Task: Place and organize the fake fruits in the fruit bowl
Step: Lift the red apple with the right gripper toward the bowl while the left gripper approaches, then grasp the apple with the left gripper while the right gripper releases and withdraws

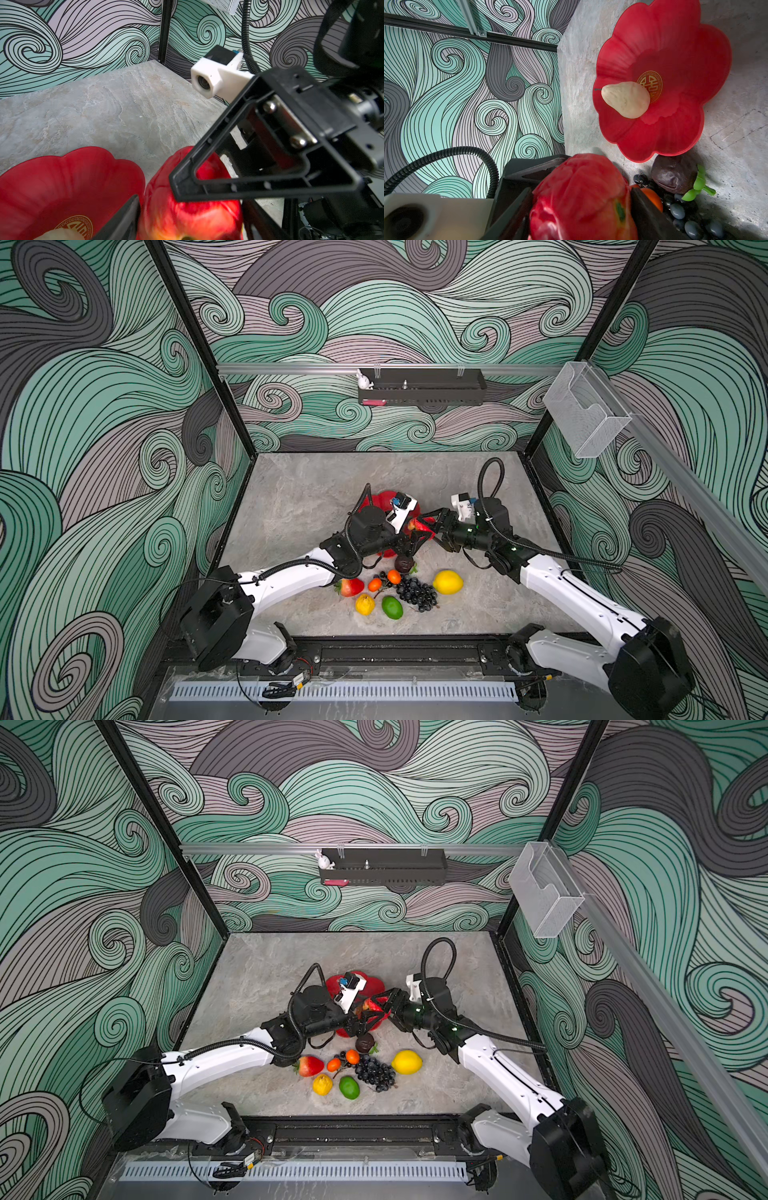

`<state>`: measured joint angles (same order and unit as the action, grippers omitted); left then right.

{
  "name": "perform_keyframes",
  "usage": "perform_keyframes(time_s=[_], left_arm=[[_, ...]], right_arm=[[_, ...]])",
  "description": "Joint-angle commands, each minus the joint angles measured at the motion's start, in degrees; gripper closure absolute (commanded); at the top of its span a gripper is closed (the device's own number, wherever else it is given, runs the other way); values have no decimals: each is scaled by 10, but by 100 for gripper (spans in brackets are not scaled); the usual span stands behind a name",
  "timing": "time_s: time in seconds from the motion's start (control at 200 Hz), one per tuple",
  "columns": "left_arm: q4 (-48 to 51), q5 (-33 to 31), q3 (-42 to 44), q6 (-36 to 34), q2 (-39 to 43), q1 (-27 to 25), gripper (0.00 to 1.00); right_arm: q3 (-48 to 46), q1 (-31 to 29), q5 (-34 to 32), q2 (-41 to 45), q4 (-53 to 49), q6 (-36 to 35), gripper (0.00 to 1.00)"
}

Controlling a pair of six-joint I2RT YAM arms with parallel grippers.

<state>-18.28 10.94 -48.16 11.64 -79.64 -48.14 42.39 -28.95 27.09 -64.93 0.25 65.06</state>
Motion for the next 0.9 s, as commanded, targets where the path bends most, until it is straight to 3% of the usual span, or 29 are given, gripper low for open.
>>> perform_keyframes(time_s=[0.0, 0.26, 0.415, 0.635, 0.896], left_arm=[[-21, 21, 1, 5, 5, -3, 29], [-28, 39, 5, 7, 7, -4, 37], [-13, 60, -8, 2, 0, -4, 48], [-14, 69, -8, 8, 4, -5, 32], [0, 76, -10, 3, 12, -4, 21]], right_arm=[[-4, -7, 3, 12, 27, 5, 30], [-6, -13, -12, 23, 36, -2, 30], [-10, -15, -12, 25, 49, -1, 30], [-11, -16, -11, 31, 59, -11, 30], [-13, -17, -4, 36, 67, -11, 30]])
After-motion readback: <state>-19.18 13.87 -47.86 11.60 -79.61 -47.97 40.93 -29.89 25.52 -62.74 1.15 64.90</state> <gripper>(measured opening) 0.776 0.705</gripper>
